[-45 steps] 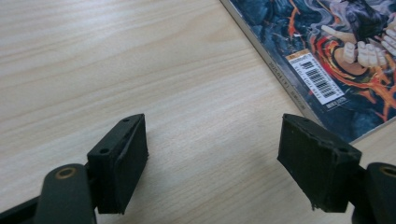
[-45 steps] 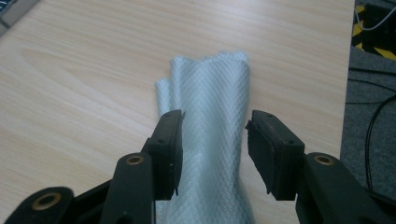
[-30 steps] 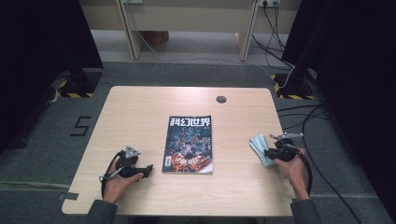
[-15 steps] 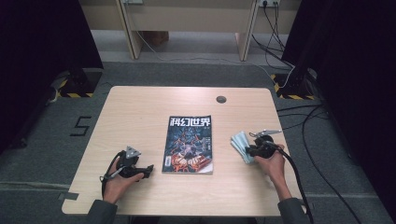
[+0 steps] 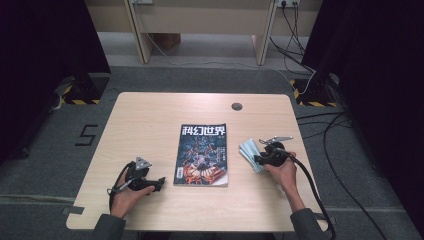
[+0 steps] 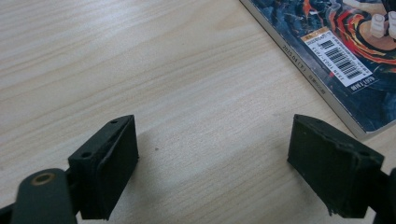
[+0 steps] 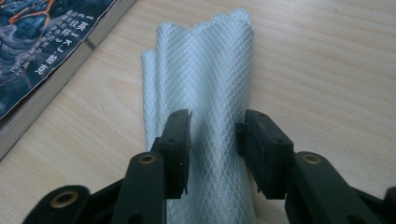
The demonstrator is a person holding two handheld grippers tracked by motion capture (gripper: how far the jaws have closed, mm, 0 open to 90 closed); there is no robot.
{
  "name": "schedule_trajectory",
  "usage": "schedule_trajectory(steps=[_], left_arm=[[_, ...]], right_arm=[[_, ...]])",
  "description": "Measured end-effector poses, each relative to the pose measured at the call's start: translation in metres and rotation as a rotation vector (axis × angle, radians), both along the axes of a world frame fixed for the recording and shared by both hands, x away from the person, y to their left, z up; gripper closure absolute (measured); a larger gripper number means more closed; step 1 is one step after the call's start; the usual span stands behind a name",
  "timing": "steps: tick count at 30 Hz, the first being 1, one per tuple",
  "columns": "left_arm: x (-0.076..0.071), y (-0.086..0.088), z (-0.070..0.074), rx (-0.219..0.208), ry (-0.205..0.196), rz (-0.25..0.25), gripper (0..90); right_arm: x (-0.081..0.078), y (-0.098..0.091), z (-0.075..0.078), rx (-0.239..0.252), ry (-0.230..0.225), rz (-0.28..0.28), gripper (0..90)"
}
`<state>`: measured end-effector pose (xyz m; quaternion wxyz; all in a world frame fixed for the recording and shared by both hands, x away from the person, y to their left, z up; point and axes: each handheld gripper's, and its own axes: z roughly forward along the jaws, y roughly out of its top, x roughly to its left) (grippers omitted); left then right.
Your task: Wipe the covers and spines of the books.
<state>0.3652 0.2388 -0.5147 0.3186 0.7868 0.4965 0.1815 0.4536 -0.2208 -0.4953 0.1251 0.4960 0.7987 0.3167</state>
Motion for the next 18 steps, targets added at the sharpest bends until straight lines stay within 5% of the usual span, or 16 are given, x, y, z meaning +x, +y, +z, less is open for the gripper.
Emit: schedule_trajectory(steps=[7, 18], left_arm=[[0.0, 0.0, 0.0, -0.002, -0.004, -0.003, 14.8], [-0.001, 0.0, -0.001, -0.005, -0.004, -0.004, 14.7]], right_arm=[[-0.009, -0.011, 0.021, 0.069, -0.054, -0.027, 43.9], [-0.026, -0.031, 0.028, 0.091, -0.091, -0.049, 30.9]])
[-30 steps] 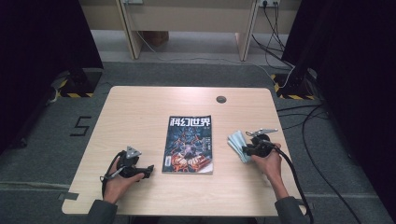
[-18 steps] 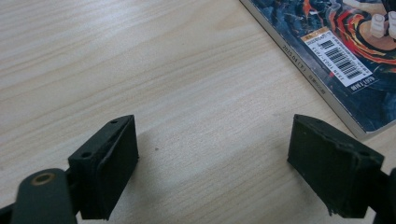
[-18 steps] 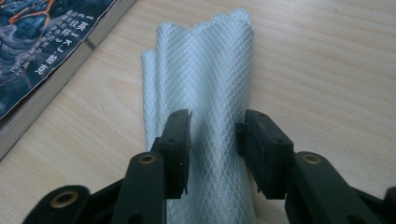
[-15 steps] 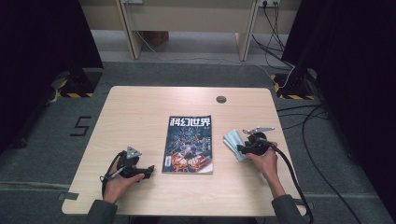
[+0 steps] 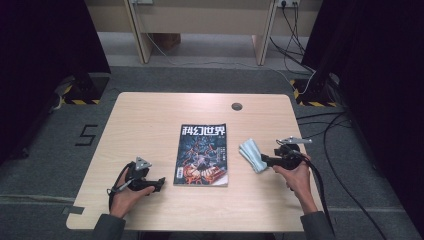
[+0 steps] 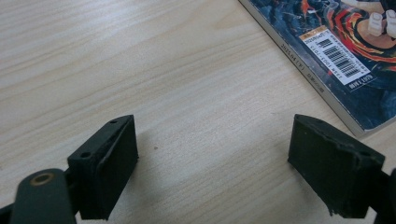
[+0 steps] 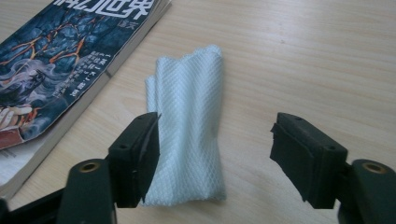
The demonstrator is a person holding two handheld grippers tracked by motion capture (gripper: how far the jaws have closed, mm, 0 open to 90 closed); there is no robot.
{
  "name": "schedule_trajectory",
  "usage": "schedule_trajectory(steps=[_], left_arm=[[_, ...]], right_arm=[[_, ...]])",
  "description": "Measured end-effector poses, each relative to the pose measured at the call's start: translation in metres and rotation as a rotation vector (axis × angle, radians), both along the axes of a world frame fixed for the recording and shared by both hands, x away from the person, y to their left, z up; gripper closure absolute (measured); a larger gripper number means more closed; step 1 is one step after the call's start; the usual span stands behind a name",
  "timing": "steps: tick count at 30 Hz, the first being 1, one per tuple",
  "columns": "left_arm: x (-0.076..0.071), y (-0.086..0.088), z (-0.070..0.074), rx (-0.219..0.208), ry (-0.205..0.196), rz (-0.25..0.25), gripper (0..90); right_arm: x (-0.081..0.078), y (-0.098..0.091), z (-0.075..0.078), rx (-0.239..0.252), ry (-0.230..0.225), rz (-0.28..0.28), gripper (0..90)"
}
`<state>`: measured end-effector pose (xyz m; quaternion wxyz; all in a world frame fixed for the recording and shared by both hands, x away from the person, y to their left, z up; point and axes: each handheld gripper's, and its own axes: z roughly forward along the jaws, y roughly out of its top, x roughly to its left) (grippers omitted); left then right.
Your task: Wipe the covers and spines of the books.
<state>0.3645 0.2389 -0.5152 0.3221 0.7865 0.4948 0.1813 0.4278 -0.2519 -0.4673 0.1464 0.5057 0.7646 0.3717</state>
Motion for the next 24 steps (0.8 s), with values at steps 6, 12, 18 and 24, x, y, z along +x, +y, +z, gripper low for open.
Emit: schedule_trajectory(steps=[6, 12, 18, 24], left_arm=[[0.0, 0.0, 0.0, 0.003, 0.002, -0.002, 14.5], [0.0, 0.0, 0.0, 0.006, 0.005, -0.002, 14.4], [0.0, 0.0, 0.0, 0.005, 0.002, -0.005, 14.2], [0.0, 0.0, 0.0, 0.004, 0.001, -0.009, 14.2]], right_arm=[[-0.012, -0.007, 0.0, -0.047, -0.038, -0.009, 20.4], [-0.024, -0.008, -0.003, -0.052, -0.02, 0.01, 19.6], [-0.033, -0.01, -0.006, -0.059, -0.025, 0.017, 19.6], [-0.044, -0.011, -0.007, -0.072, -0.024, 0.026, 18.9]])
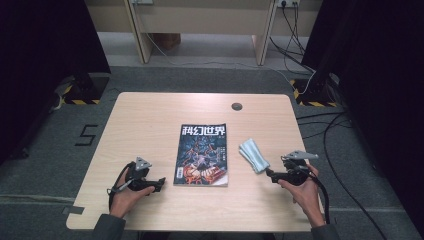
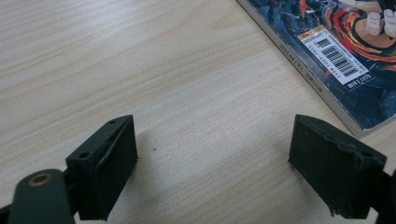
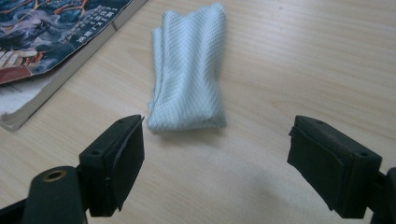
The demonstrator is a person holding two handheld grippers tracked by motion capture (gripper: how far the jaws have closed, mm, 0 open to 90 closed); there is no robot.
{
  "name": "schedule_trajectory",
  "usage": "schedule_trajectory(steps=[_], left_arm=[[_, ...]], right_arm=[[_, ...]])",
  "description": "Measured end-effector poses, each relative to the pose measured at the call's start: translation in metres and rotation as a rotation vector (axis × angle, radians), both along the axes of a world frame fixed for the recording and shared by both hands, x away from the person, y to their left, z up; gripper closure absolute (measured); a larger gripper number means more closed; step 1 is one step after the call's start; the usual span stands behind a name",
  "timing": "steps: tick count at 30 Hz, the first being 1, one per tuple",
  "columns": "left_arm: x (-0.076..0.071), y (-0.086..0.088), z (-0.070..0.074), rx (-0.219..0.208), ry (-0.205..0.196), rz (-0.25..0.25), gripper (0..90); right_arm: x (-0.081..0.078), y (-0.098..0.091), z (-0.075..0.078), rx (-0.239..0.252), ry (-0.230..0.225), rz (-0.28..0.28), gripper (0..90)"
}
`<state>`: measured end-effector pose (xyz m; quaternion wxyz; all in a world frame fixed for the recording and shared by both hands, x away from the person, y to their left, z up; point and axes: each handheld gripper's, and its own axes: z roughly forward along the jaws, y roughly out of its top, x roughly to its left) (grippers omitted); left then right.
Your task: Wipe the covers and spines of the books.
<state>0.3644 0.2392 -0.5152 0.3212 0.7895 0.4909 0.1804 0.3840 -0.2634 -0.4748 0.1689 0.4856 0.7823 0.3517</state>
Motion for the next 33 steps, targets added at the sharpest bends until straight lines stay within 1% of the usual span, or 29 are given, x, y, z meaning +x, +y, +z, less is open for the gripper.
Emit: schedule_trajectory(steps=[3, 5, 6, 10, 11, 13, 17, 19, 23, 24, 27, 31, 33], left_arm=[[-0.001, 0.0, 0.0, -0.003, -0.002, -0.001, 14.2], [-0.001, 0.0, 0.0, -0.002, -0.002, -0.001, 14.2], [-0.002, 0.0, 0.0, -0.001, -0.001, -0.003, 14.2], [-0.003, 0.0, 0.0, -0.003, -0.004, -0.004, 14.2], [-0.003, 0.0, 0.0, -0.004, -0.004, -0.004, 14.2], [-0.003, 0.0, 0.0, -0.004, -0.004, -0.003, 14.2], [-0.003, 0.0, 0.0, -0.002, -0.002, -0.005, 14.2], [-0.003, 0.001, 0.0, -0.002, -0.003, -0.006, 14.2], [-0.003, 0.001, 0.0, -0.003, -0.003, -0.005, 14.2], [-0.003, 0.001, 0.0, -0.003, -0.003, -0.005, 14.2], [-0.003, 0.0, 0.0, -0.004, -0.003, -0.005, 14.2], [-0.003, 0.001, 0.0, -0.003, -0.003, -0.006, 14.2], [-0.003, 0.001, 0.0, -0.004, -0.003, -0.005, 14.2]], right_arm=[[-0.003, 0.0, -0.001, -0.005, 0.001, 0.001, 18.9], [-0.006, 0.001, -0.001, -0.03, 0.009, 0.004, 18.8], [-0.009, 0.002, 0.0, -0.051, -0.001, 0.019, 18.6], [-0.014, 0.005, 0.001, -0.045, -0.002, 0.033, 18.6], [-0.015, 0.005, 0.001, -0.055, -0.015, 0.045, 18.6], [-0.02, 0.007, 0.0, -0.041, -0.006, 0.053, 18.6], [-0.024, 0.008, -0.002, -0.04, 0.011, 0.054, 18.6], [-0.03, 0.007, -0.005, -0.04, 0.022, 0.068, 18.6], [-0.035, 0.006, -0.006, -0.036, 0.026, 0.075, 18.6], [-0.039, 0.005, -0.007, -0.03, 0.036, 0.078, 18.6], [-0.042, 0.003, -0.009, -0.034, 0.038, 0.083, 18.6], [-0.049, -0.001, -0.016, -0.05, 0.068, 0.084, 18.6], [-0.052, -0.003, -0.018, -0.059, 0.07, 0.085, 18.6]])
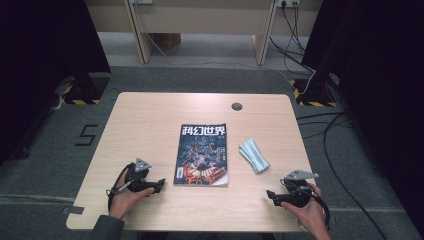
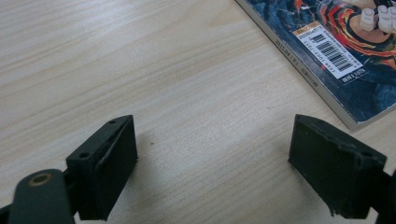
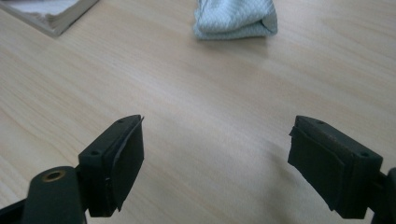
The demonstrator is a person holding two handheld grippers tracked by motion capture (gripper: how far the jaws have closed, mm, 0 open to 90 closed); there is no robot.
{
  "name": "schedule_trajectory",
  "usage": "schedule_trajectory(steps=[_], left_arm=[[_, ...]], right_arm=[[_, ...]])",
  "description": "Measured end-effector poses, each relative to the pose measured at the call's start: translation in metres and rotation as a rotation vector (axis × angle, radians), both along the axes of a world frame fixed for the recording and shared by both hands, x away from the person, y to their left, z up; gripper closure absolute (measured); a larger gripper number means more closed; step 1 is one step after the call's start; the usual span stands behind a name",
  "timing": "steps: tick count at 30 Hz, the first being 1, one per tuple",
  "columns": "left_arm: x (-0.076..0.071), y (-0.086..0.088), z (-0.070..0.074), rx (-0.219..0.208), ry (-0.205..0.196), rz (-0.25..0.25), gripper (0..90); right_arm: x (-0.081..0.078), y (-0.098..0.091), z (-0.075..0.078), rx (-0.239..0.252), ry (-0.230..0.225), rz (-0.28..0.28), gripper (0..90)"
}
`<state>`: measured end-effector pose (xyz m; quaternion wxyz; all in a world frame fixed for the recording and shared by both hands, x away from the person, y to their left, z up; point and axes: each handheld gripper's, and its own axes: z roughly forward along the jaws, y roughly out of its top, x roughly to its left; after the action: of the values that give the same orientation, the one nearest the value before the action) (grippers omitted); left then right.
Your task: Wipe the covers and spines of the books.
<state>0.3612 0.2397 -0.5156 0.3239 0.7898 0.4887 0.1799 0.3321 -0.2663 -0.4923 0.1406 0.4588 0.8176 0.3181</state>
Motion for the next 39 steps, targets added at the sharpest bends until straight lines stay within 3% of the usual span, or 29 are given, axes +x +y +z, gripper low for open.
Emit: schedule_trajectory(steps=[9, 15, 21, 39], left_arm=[[0.0, 0.0, 0.0, 0.001, 0.001, -0.001, 14.2], [0.0, 0.0, 0.0, 0.001, 0.0, -0.001, 14.2], [0.0, 0.0, 0.0, 0.001, 0.0, -0.001, 14.1], [0.0, 0.0, 0.0, 0.001, 0.0, -0.005, 14.1]], right_arm=[[-0.012, -0.008, -0.009, -0.042, 0.032, -0.01, 15.7], [-0.017, -0.011, -0.01, -0.087, 0.01, 0.011, 13.9], [-0.022, -0.016, -0.013, -0.078, -0.006, 0.043, 8.6], [-0.024, -0.015, -0.015, -0.067, -0.008, 0.03, 7.1]])
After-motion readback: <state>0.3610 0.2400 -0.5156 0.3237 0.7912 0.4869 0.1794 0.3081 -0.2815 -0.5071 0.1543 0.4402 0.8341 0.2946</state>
